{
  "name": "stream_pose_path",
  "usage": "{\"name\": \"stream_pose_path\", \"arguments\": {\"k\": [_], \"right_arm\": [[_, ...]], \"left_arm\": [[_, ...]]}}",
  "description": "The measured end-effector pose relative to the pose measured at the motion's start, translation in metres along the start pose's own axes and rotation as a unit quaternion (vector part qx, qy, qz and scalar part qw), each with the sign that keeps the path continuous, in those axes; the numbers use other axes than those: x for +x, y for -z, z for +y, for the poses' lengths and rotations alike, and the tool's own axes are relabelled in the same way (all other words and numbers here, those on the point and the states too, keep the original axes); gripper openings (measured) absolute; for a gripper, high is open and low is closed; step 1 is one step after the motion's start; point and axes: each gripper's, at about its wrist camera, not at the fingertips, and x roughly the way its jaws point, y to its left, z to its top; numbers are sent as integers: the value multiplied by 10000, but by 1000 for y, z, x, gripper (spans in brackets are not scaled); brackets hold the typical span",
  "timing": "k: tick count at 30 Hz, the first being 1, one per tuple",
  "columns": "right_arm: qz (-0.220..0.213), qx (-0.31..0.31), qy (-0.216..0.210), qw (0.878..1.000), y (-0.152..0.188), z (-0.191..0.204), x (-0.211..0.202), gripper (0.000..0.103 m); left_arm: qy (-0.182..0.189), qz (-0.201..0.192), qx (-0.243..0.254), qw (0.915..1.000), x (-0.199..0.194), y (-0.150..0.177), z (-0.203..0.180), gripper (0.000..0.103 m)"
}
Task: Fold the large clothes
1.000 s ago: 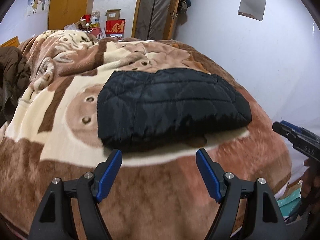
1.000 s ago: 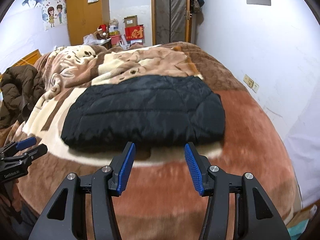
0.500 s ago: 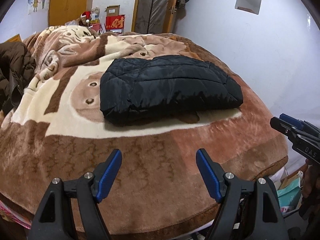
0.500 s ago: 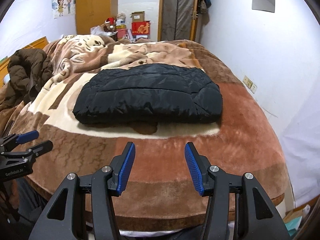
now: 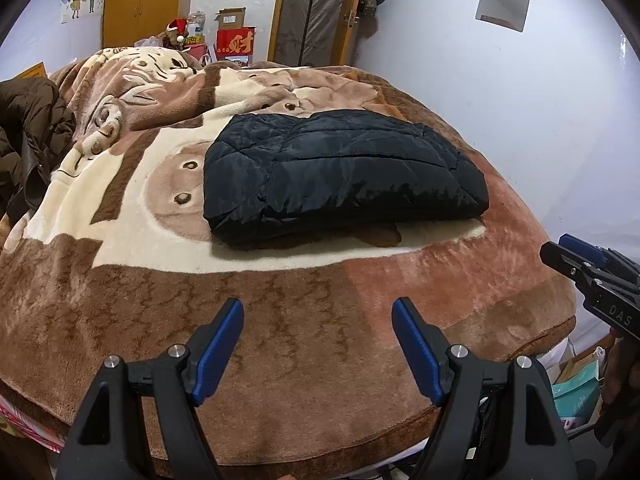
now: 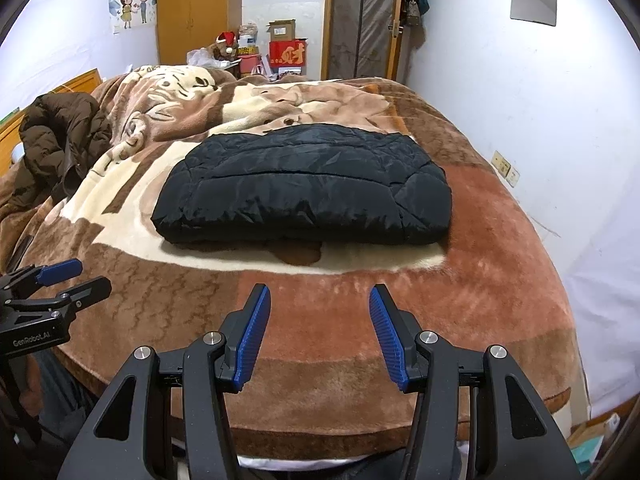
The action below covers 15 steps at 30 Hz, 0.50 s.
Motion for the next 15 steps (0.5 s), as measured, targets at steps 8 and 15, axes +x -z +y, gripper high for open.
{"name": "stream_pose_path", "arguments": {"k": [8,15], "right_arm": [[23,-6,23,10000,1,0,-2,52],[25,-7,23,10000,1,-1,-2,52]], "left_arm": [[-15,-1,11,10000,-1,0,-2,78],[18,26,-15,10000,-2,0,-3,78]]}}
